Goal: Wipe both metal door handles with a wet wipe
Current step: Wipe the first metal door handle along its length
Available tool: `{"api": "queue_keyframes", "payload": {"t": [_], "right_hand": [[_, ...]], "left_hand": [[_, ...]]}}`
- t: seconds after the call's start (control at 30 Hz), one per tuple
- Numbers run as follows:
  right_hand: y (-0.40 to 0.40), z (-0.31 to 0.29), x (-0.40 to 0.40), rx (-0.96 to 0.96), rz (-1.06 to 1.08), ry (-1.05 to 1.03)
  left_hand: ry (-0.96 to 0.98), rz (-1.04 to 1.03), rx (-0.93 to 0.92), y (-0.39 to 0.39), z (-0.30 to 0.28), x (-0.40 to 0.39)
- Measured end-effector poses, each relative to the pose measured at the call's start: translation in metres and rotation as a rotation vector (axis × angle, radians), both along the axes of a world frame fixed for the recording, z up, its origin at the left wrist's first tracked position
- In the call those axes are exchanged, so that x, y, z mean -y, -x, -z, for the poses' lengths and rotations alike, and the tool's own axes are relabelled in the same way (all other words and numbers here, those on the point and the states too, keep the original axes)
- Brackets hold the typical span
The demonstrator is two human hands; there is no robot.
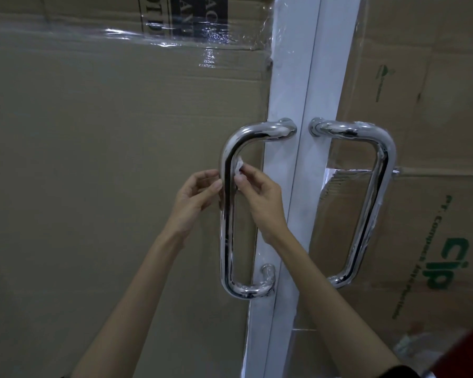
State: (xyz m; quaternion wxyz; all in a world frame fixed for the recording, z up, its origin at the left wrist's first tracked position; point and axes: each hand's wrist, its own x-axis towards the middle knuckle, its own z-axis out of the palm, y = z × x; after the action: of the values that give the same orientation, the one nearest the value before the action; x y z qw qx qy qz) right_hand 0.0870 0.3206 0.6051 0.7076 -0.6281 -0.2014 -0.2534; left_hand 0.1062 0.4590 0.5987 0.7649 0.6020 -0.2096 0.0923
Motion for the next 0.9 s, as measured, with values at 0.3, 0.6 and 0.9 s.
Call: {"api": "queue_keyframes", "payload": {"t": [0.3, 0.6, 0.9], "right_hand": [[0.018, 0.065, 0.009, -0.511, -0.184, 0.101], [0.021, 0.073, 0.008, -0.502, -0.159, 0.126], [0.018, 0.011, 0.008, -0.331, -0.222, 0.013]], "left_hand": [[-0.021, -0.098, -0.019, 0.009, 0.025, 0.006], [-0.029, -0.097, -0.04, 0.01, 0.024, 0.006], [-0.001, -0.086, -0.045, 0.01, 0.025, 0.005]]}}
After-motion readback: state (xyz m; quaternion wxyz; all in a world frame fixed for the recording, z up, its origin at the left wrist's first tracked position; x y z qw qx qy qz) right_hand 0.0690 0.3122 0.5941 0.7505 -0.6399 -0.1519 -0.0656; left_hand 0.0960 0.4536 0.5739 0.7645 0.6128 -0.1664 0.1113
